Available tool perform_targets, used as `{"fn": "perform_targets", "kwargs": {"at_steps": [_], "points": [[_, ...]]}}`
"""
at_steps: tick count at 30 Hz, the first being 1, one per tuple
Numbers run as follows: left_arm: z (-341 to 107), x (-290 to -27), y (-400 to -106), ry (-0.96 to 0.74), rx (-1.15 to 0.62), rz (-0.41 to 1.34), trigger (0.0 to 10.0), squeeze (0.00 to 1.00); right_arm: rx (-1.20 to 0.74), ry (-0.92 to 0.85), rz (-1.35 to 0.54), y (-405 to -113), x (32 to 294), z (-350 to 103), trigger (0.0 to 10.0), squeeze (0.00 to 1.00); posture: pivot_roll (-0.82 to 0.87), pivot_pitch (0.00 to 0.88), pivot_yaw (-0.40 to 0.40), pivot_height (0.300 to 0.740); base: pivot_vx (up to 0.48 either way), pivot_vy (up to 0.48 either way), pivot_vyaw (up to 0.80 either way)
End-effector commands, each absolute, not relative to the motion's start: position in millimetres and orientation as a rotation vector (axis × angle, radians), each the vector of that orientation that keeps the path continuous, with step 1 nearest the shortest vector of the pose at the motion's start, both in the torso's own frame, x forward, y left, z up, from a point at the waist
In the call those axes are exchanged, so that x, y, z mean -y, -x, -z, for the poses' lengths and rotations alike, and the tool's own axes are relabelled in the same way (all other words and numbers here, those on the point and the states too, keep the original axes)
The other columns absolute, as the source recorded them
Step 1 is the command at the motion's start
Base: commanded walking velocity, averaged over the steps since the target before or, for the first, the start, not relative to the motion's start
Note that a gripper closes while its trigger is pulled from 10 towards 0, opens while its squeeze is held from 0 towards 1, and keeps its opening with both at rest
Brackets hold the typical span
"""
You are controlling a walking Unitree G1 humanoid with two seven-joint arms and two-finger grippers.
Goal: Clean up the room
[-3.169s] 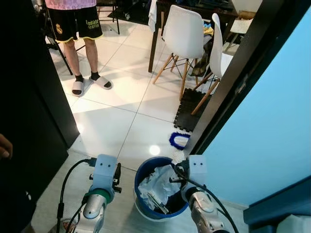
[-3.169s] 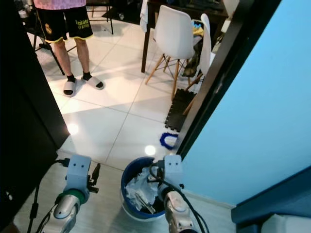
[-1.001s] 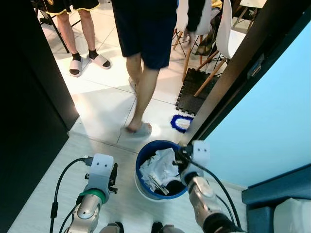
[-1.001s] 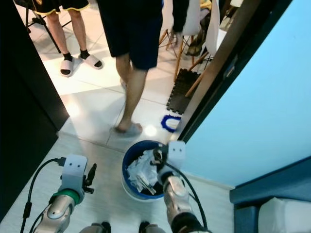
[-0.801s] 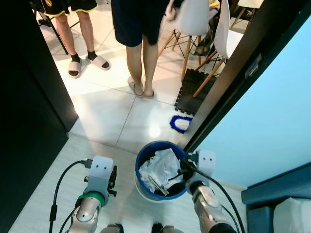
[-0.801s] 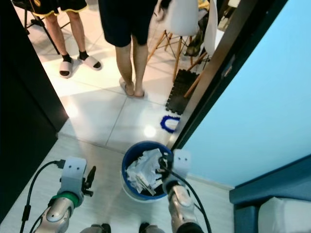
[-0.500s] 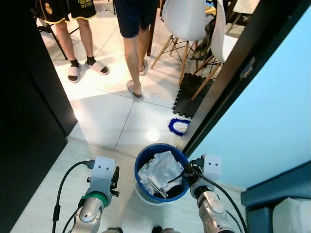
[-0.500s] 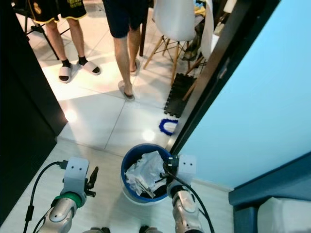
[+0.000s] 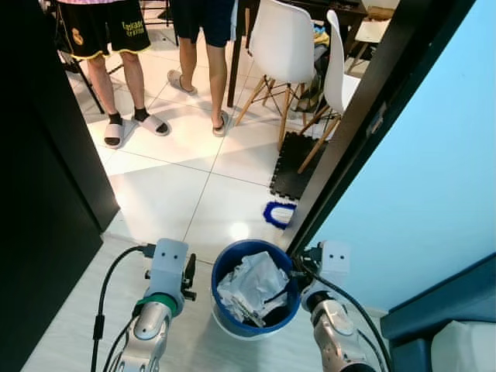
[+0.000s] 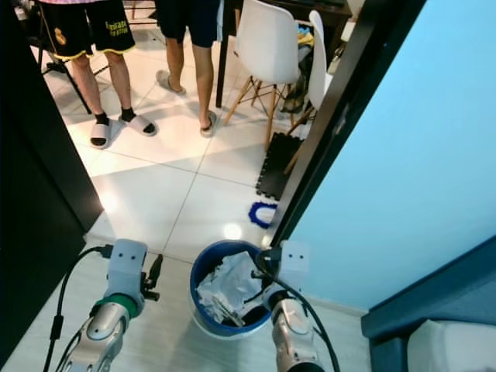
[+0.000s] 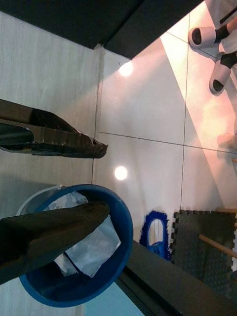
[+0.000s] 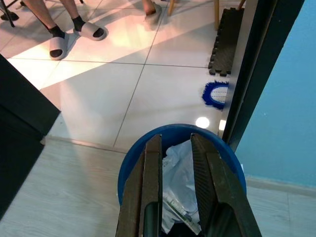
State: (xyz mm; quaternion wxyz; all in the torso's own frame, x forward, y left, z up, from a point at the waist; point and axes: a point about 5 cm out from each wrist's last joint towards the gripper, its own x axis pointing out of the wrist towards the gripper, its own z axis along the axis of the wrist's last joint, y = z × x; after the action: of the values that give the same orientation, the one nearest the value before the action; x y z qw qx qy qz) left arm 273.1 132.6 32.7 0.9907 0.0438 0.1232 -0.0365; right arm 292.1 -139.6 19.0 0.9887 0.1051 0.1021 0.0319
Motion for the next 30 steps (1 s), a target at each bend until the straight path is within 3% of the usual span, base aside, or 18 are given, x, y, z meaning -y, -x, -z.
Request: {"fn": "perform_targets", "kwargs": {"at_steps": [1, 9, 30], "points": [[-27.0, -132.9, -270.4, -0.076, -0.267, 0.071, 10.0, 0.0, -0.22, -0.211, -0.065, -289.9, 138.8, -16.5, 10.0, 0.0, 0.01, 0.028, -0.007, 0.74, 0.0, 0.0, 0.0], [-26.6, -133.1, -271.3, -0.073, -0.262, 0.067, 10.0, 0.0, -0.228, -0.213, -0.061, -288.6, 138.3, -15.0, 10.0, 0.0, 0.01, 0.021, -0.006, 0.74, 0.0, 0.0, 0.0], [-25.8, -133.0, -271.7, -0.08, -0.258, 0.068, 10.0, 0.0, -0.237, -0.218, -0.06, -287.2, 137.5, -13.5, 10.0, 0.0, 0.01, 0.017, -0.005, 0.74, -0.258, 0.0, 0.0]]}}
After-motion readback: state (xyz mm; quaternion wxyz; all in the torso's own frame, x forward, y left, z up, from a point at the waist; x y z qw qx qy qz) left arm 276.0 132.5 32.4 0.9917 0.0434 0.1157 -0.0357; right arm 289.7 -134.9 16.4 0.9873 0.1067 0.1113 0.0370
